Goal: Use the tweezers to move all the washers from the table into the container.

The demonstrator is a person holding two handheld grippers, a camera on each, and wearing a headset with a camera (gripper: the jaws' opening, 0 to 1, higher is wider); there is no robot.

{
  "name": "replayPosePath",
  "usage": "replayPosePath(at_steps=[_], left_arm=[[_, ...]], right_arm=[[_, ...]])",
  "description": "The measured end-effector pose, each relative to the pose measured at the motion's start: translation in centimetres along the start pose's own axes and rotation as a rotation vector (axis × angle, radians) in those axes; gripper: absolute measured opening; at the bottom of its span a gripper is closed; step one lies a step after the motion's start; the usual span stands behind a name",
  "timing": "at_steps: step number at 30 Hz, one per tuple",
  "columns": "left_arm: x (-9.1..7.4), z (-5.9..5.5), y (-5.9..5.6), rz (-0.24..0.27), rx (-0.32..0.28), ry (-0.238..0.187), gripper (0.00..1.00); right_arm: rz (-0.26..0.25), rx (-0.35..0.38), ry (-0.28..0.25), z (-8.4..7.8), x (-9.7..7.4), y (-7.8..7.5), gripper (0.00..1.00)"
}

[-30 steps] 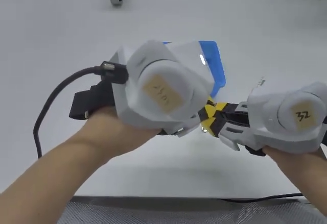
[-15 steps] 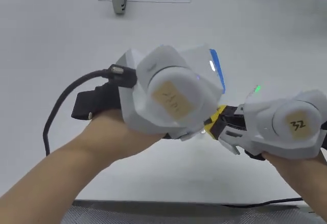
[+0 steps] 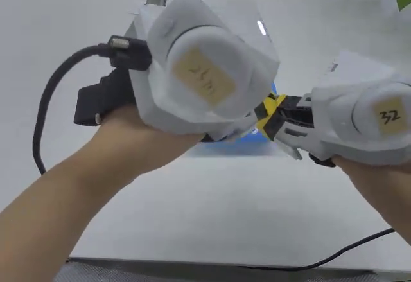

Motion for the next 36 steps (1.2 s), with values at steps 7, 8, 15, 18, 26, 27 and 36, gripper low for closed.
replayPosePath(at_steps=[7, 8, 15, 18, 26, 27, 36], left_arm=[[1.5, -0.7, 1.1, 0.036, 0.004, 0.021, 0.0], [1.7, -0.9, 1.2, 0.037, 0.007, 0.025, 0.0], [3.5, -2.7, 1.9, 0.025, 0.019, 0.054, 0.0], [3.9, -3.2, 2.1, 0.003, 0.02, 0.068, 0.0], [5.0, -4.5, 2.3, -0.036, 0.013, 0.103, 0.0], [5.1, -4.6, 2.3, -0.038, 0.012, 0.106, 0.0], [6.0, -4.9, 1.8, -0.069, 0.03, 0.129, 0.0]], right_arm=[[-0.005, 0.004, -0.002, -0.1, 1.6, -1.7, 0.03], [-0.006, -0.001, 0.005, -0.2, 1.9, -2.0, 0.03], [0.025, 0.026, 0.031, -1.3, 3.7, -3.1, 0.03], [0.041, 0.033, 0.045, -1.6, 4.2, -3.3, 0.03], [0.076, 0.054, 0.097, -2.6, 5.5, -3.7, 0.03], [0.075, 0.053, 0.102, -2.6, 5.6, -3.7, 0.03], [0.083, 0.099, 0.133, -3.5, 5.8, -3.7, 0.04]])
Point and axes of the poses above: the centre of the closed fingertips' face, and the gripper's own axes: x roughly forward along the fingers, y roughly to its left, z roughly out of its top, the point moved 10 cm from there along -x, roughly backward along the fingers, and after that the axes turned 14 degrees about z, right-handed, at the moved point
